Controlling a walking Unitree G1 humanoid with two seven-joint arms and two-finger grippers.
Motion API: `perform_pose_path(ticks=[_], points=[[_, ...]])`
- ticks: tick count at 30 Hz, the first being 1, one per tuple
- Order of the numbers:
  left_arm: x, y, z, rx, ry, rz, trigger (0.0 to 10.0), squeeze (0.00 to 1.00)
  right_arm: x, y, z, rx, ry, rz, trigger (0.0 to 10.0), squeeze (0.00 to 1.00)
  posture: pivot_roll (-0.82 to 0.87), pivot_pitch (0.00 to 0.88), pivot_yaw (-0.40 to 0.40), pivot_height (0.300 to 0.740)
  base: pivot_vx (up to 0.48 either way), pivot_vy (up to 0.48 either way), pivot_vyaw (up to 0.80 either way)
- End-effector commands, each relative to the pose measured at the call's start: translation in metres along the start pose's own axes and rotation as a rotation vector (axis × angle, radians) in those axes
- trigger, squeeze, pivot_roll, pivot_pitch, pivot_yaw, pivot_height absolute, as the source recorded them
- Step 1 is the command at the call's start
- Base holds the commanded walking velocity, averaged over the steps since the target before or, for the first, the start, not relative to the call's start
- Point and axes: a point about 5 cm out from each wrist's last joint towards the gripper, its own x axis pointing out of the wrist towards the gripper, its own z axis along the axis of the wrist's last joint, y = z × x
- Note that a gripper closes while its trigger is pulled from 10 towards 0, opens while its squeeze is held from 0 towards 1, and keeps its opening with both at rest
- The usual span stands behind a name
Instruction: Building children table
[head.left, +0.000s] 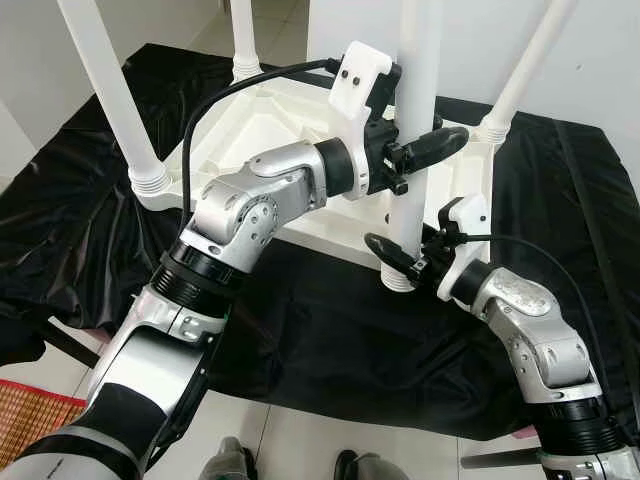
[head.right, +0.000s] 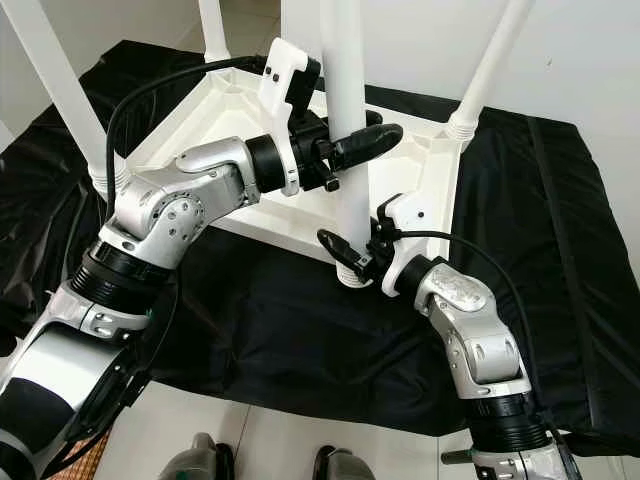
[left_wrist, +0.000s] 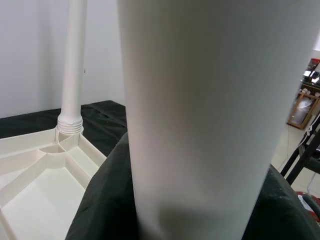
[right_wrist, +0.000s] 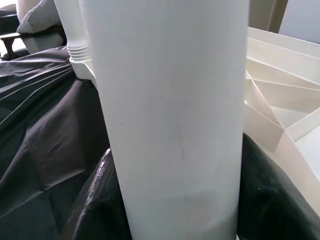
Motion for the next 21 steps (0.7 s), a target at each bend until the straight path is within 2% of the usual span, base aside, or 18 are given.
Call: perform_pose_path(ticks=[1,5,7,8,14,19,20,21], points=[[0.004,-0.012,0.001,0.040,0.034,-0.203,10.0,0.00,0.000,-0.003,0.001,0.002,-0.003,-0.033,10.0,0.00,0.08,0.142,-0.032,0.740,0.000,0.000,0.00],[0.008,-0.006,0.001,0.069,0.070,-0.121,10.0,0.00,0.002,-0.005,0.000,0.017,-0.009,-0.058,10.0,0.00,0.09,0.143,-0.031,0.740,0.000,0.000,0.00],[0.008,-0.006,0.001,0.070,0.071,-0.117,10.0,0.00,0.002,-0.005,0.000,0.018,-0.009,-0.060,10.0,0.00,0.09,0.143,-0.031,0.740,0.000,0.000,0.00],[0.009,-0.004,0.002,0.078,0.077,-0.090,10.0,0.00,0.003,-0.006,0.001,0.023,-0.020,-0.073,10.0,1.00,0.09,0.143,-0.031,0.740,0.000,0.000,0.00],[0.014,0.010,0.016,0.103,0.075,0.096,10.0,0.00,0.012,-0.012,0.008,0.013,-0.067,-0.189,10.0,1.00,0.09,0.146,-0.028,0.740,0.000,0.000,0.00],[0.015,0.015,0.024,0.122,0.068,0.176,10.0,0.00,0.018,-0.012,0.011,0.001,-0.072,-0.233,10.0,1.00,0.09,0.150,-0.027,0.740,0.000,0.000,0.00],[0.015,0.018,0.030,0.136,0.054,0.232,10.0,0.00,0.023,-0.011,0.011,-0.011,-0.070,-0.268,10.0,0.00,0.09,0.150,-0.027,0.740,0.000,0.000,0.00],[0.016,0.019,0.033,0.144,0.048,0.253,10.0,0.00,0.026,-0.011,0.012,-0.018,-0.071,-0.291,10.0,0.00,0.09,0.150,-0.027,0.740,0.000,0.000,0.00]])
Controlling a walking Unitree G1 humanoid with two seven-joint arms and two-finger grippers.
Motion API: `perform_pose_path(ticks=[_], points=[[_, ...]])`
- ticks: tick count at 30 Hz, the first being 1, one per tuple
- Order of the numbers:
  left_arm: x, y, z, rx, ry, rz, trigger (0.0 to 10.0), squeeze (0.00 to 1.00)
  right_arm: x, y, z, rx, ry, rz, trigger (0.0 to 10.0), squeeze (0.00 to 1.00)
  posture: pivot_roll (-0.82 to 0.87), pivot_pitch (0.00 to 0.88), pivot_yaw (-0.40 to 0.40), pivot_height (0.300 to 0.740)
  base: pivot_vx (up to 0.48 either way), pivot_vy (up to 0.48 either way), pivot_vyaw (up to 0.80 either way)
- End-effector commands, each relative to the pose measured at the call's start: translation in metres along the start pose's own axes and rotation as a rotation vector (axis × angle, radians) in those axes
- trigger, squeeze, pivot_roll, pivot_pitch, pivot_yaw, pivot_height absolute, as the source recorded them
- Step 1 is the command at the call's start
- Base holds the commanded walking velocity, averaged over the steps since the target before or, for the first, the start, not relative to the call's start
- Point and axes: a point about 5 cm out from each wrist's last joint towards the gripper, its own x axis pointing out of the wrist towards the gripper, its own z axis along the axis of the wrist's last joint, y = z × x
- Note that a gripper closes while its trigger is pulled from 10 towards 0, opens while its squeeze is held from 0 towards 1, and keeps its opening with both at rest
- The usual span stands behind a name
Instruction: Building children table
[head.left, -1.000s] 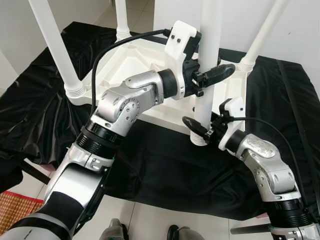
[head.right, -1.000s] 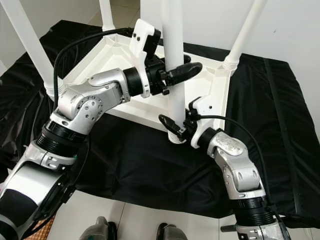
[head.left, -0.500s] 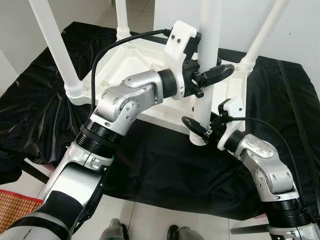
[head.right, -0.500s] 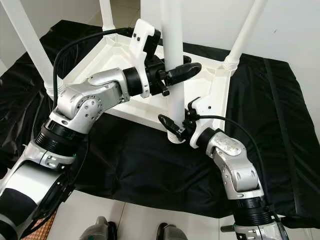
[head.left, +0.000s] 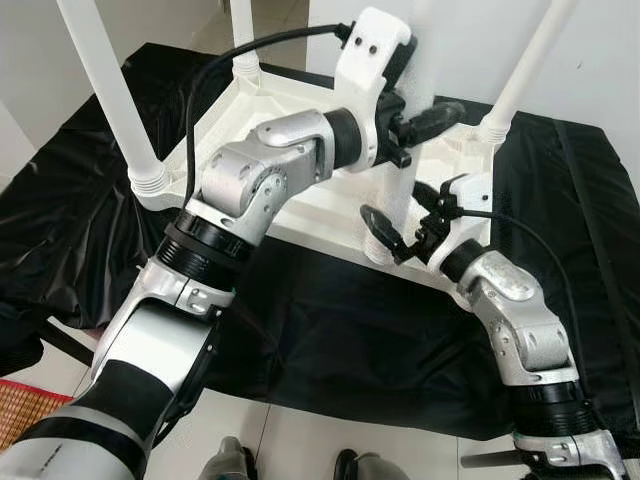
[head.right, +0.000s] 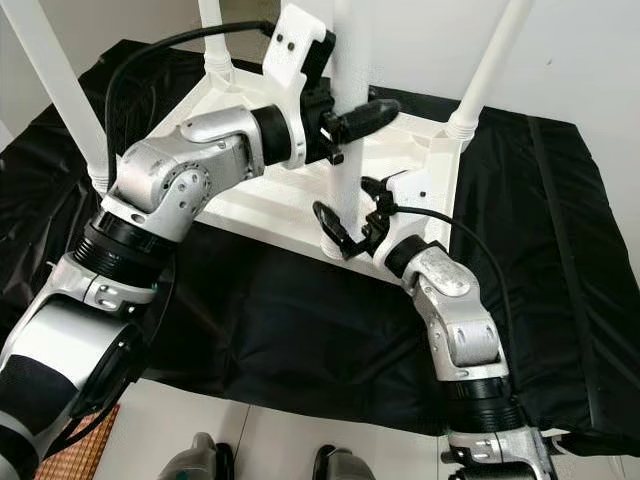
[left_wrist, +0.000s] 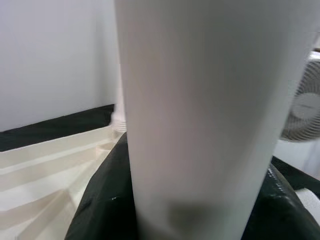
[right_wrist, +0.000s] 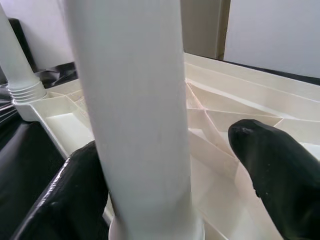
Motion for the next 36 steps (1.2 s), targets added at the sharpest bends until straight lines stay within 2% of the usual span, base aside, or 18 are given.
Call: perform_pose_path(ticks=[1,5,9,11,16,24,34,35,36], points=[[0.003,-0.001,0.014,0.032,-0.026,0.041,10.0,0.00,0.004,0.000,-0.001,-0.020,0.005,-0.057,10.0,0.00,0.09,0.150,-0.027,0.740,0.000,0.000,0.00],[0.006,-0.002,0.019,0.061,-0.040,0.086,10.0,0.00,0.012,0.005,-0.001,-0.018,-0.005,-0.104,10.0,0.00,0.09,0.146,-0.035,0.740,0.000,0.000,0.00],[0.010,-0.006,0.029,0.083,-0.082,0.156,10.0,0.00,0.022,0.017,-0.009,0.030,0.018,-0.236,10.0,0.00,0.09,0.146,-0.035,0.740,0.000,0.000,0.00],[0.010,-0.007,0.029,0.086,-0.085,0.164,10.0,0.00,0.023,0.018,-0.010,0.040,0.025,-0.258,10.0,0.00,0.09,0.146,-0.035,0.740,0.000,0.000,0.00],[0.018,-0.016,0.030,0.101,-0.093,0.200,10.0,0.00,0.038,0.025,-0.006,0.029,-0.002,-0.407,10.0,0.00,0.09,0.141,-0.043,0.740,0.000,0.000,0.00],[0.020,-0.019,0.027,0.090,-0.089,0.194,10.0,0.00,0.043,0.032,0.005,0.024,-0.057,-0.444,10.0,0.00,0.10,0.139,-0.042,0.740,0.000,0.000,0.00],[0.022,-0.024,0.026,0.097,-0.091,0.198,10.0,0.00,0.043,0.030,0.013,0.026,-0.098,-0.496,10.0,0.00,0.09,0.131,-0.044,0.740,0.000,0.000,0.00],[0.023,-0.025,0.026,0.099,-0.093,0.195,10.0,0.00,0.043,0.030,0.013,0.025,-0.099,-0.499,6.7,0.00,0.09,0.131,-0.044,0.740,0.000,0.000,0.00],[0.023,-0.025,0.026,0.099,-0.093,0.195,10.0,0.00,0.043,0.030,0.013,0.025,-0.099,-0.499,6.7,0.00,0.09,0.131,-0.044,0.740,0.000,0.000,0.00]])
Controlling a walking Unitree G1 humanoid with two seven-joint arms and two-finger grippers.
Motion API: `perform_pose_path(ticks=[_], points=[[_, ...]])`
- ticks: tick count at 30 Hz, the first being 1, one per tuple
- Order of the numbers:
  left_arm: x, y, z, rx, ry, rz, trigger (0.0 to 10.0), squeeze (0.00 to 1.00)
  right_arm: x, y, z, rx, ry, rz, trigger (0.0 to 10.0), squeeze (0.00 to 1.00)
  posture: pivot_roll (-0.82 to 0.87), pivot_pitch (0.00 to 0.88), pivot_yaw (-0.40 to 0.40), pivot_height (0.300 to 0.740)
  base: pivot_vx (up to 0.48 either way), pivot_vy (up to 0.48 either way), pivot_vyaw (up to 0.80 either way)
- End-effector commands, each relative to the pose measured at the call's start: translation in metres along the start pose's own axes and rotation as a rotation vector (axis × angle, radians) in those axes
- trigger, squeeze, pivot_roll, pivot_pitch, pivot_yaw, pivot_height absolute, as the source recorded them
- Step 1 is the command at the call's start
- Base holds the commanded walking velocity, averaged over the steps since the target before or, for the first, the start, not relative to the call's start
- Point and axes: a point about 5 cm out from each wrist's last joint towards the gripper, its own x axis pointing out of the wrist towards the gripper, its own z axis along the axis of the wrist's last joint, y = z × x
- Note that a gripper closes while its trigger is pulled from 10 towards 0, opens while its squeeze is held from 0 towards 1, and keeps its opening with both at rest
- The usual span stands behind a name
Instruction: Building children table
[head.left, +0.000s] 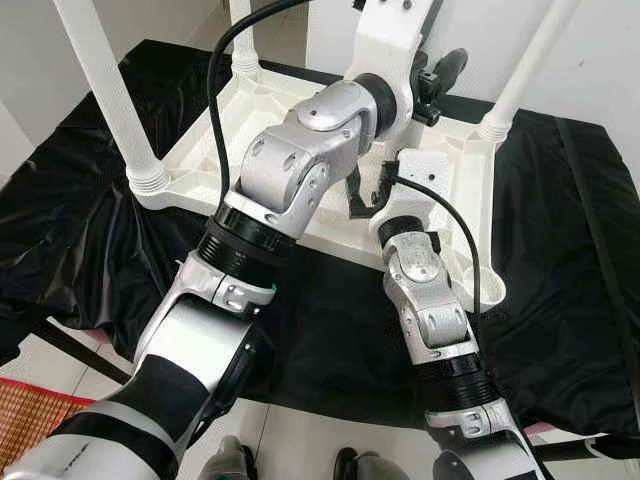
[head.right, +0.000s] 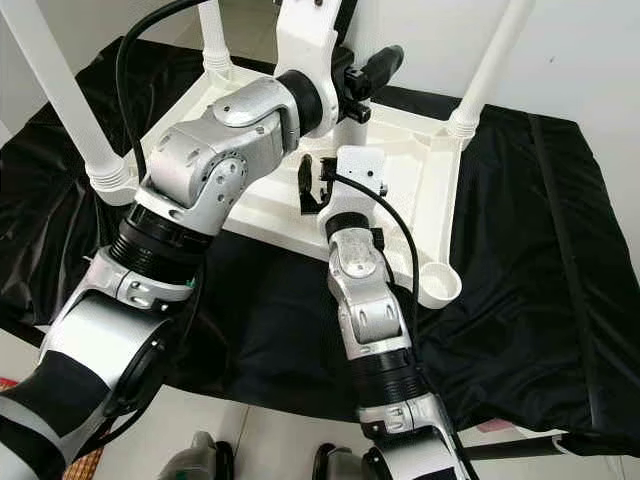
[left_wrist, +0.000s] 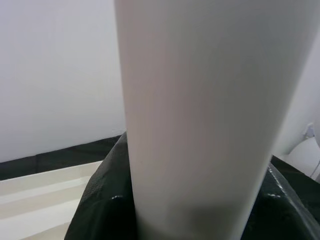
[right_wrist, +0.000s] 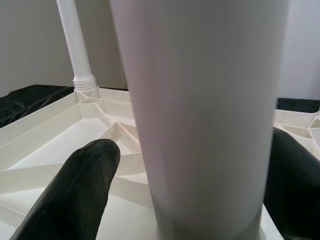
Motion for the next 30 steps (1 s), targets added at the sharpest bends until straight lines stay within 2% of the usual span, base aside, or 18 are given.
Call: perform_pose_path(ticks=[1,4,5,6,7,8,9,21,22,23,24,25,29,30], points=[[0.000,-0.007,0.005,0.016,-0.020,-0.013,10.0,0.00,0.001,-0.002,0.004,0.003,-0.024,-0.021,6.7,0.00,0.09,0.131,-0.044,0.740,0.000,0.000,0.00],[0.000,-0.008,0.006,0.017,-0.021,-0.015,10.0,0.00,0.001,-0.003,0.004,0.003,-0.024,-0.023,6.7,0.00,0.09,0.131,-0.044,0.740,0.000,0.000,0.00],[0.000,-0.009,0.006,0.019,-0.022,-0.020,10.0,0.00,0.001,-0.003,0.005,-0.001,-0.028,-0.022,4.6,0.00,0.09,0.131,-0.044,0.740,0.000,0.000,0.00],[0.000,-0.009,0.006,0.019,-0.022,-0.020,10.0,0.00,0.001,-0.003,0.005,-0.001,-0.028,-0.022,4.6,0.00,0.09,0.131,-0.044,0.740,0.000,0.000,0.00],[0.001,-0.009,0.006,0.020,-0.022,-0.023,10.0,0.00,0.001,-0.003,0.005,0.000,-0.031,-0.020,1.8,0.00,0.09,0.134,-0.048,0.740,0.000,0.000,0.00],[0.001,-0.009,0.006,0.020,-0.022,-0.023,10.0,0.00,0.001,-0.003,0.005,0.000,-0.031,-0.020,1.8,0.00,0.09,0.134,-0.048,0.740,0.000,0.000,0.00],[0.001,-0.010,0.006,0.022,-0.022,-0.024,10.0,0.00,0.001,-0.003,0.006,0.001,-0.032,-0.020,0.0,0.00,0.09,0.134,-0.048,0.740,0.000,0.000,0.00],[-0.001,-0.014,0.005,0.041,-0.021,-0.051,10.0,0.00,0.003,-0.009,0.008,-0.002,-0.046,-0.063,0.0,0.00,0.08,0.145,-0.048,0.740,0.000,0.000,0.00],[-0.001,-0.015,0.005,0.038,-0.028,-0.056,10.0,0.00,0.004,-0.011,0.008,0.001,-0.039,-0.081,7.3,0.00,0.08,0.149,-0.047,0.740,0.000,0.000,0.00],[-0.001,-0.015,0.005,0.038,-0.028,-0.056,10.0,0.00,0.004,-0.011,0.008,0.001,-0.039,-0.081,7.3,0.00,0.08,0.149,-0.047,0.740,0.000,0.000,0.00],[-0.001,-0.016,0.005,0.031,-0.033,-0.058,10.0,0.23,0.004,-0.013,0.007,0.005,-0.035,-0.095,10.0,0.00,0.08,0.149,-0.047,0.740,0.000,0.000,0.00],[-0.001,-0.016,0.006,0.014,-0.039,-0.058,10.0,0.73,0.005,-0.015,0.007,0.012,-0.031,-0.108,10.0,0.00,0.08,0.149,-0.047,0.740,0.000,0.000,0.00],[-0.001,-0.015,0.006,-0.003,-0.045,-0.058,10.0,0.73,0.005,-0.017,0.007,0.020,-0.030,-0.118,10.0,0.00,0.08,0.149,-0.047,0.740,0.000,0.000,0.00],[-0.001,-0.015,0.006,-0.008,-0.049,-0.058,10.0,1.00,0.006,-0.018,0.007,0.016,-0.029,-0.124,10.0,0.00,0.08,0.150,-0.046,0.740,0.000,0.000,0.00]])
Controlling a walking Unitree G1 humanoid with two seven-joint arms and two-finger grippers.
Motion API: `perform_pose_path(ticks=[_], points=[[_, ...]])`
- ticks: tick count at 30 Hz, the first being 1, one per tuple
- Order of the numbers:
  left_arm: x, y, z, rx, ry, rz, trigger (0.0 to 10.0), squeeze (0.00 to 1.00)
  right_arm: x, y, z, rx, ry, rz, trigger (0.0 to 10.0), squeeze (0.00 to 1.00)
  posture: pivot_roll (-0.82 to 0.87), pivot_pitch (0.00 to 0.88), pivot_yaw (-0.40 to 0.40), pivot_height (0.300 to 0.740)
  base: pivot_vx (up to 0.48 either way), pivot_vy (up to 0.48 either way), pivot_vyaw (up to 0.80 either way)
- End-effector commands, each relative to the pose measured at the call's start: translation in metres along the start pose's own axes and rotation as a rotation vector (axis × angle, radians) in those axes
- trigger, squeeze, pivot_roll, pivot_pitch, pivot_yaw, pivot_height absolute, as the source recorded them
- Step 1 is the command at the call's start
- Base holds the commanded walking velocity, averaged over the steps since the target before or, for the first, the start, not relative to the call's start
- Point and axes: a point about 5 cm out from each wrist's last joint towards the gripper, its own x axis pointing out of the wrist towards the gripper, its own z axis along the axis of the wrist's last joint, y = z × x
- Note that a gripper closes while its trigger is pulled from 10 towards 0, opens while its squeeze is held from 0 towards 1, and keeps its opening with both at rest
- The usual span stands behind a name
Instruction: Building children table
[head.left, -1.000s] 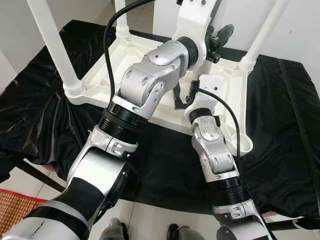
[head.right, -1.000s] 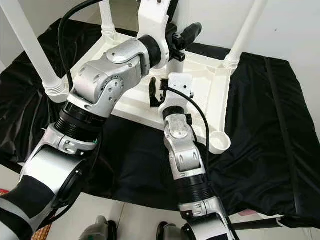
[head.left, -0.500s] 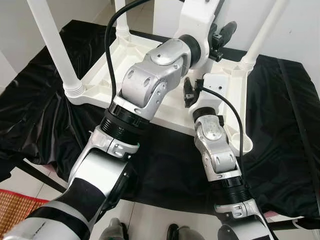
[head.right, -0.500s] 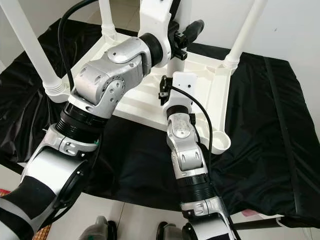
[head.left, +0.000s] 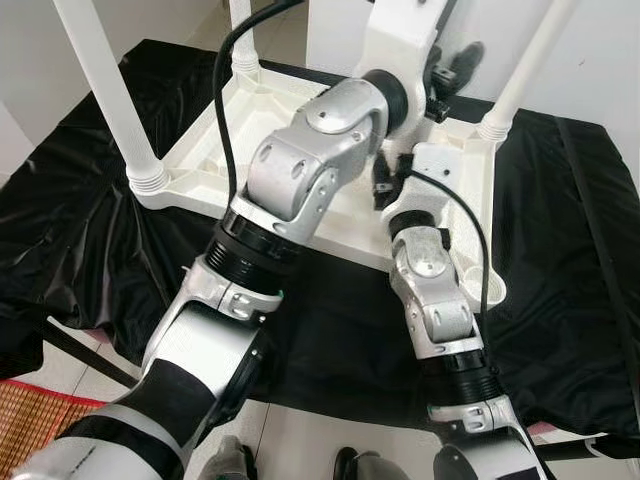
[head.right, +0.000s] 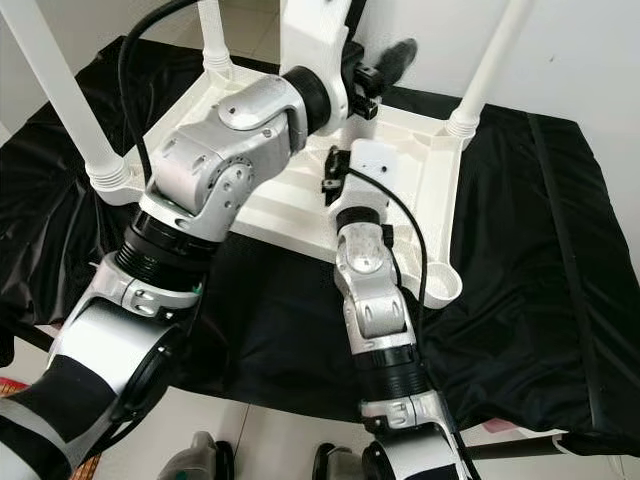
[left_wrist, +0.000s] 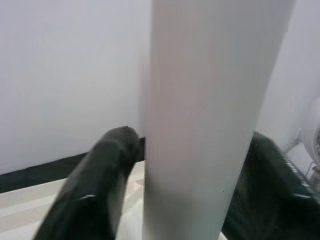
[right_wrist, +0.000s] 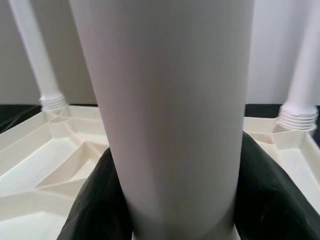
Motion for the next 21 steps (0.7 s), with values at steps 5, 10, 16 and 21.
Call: perform_pose_path(ticks=[5,10,16,21], points=[[-0.001,-0.004,0.002,-0.014,-0.014,-0.051,10.0,1.00,0.003,-0.009,0.000,-0.004,0.006,-0.063,10.0,0.00,0.08,0.150,-0.046,0.740,0.000,0.000,0.00],[-0.004,-0.004,0.004,-0.009,-0.027,-0.071,10.0,0.00,0.004,-0.021,-0.002,-0.004,0.014,-0.122,10.0,0.00,0.08,0.154,-0.040,0.740,0.000,0.000,0.00],[-0.013,0.003,0.005,-0.094,-0.073,-0.091,10.0,0.00,0.002,-0.042,-0.006,-0.034,0.018,-0.194,10.0,0.00,0.08,0.157,-0.036,0.740,0.000,0.000,0.00],[-0.019,0.005,0.001,-0.138,-0.071,-0.099,10.0,0.00,-0.001,-0.047,-0.007,-0.030,0.018,-0.186,10.0,0.00,0.07,0.157,-0.036,0.740,0.000,0.000,0.00]])
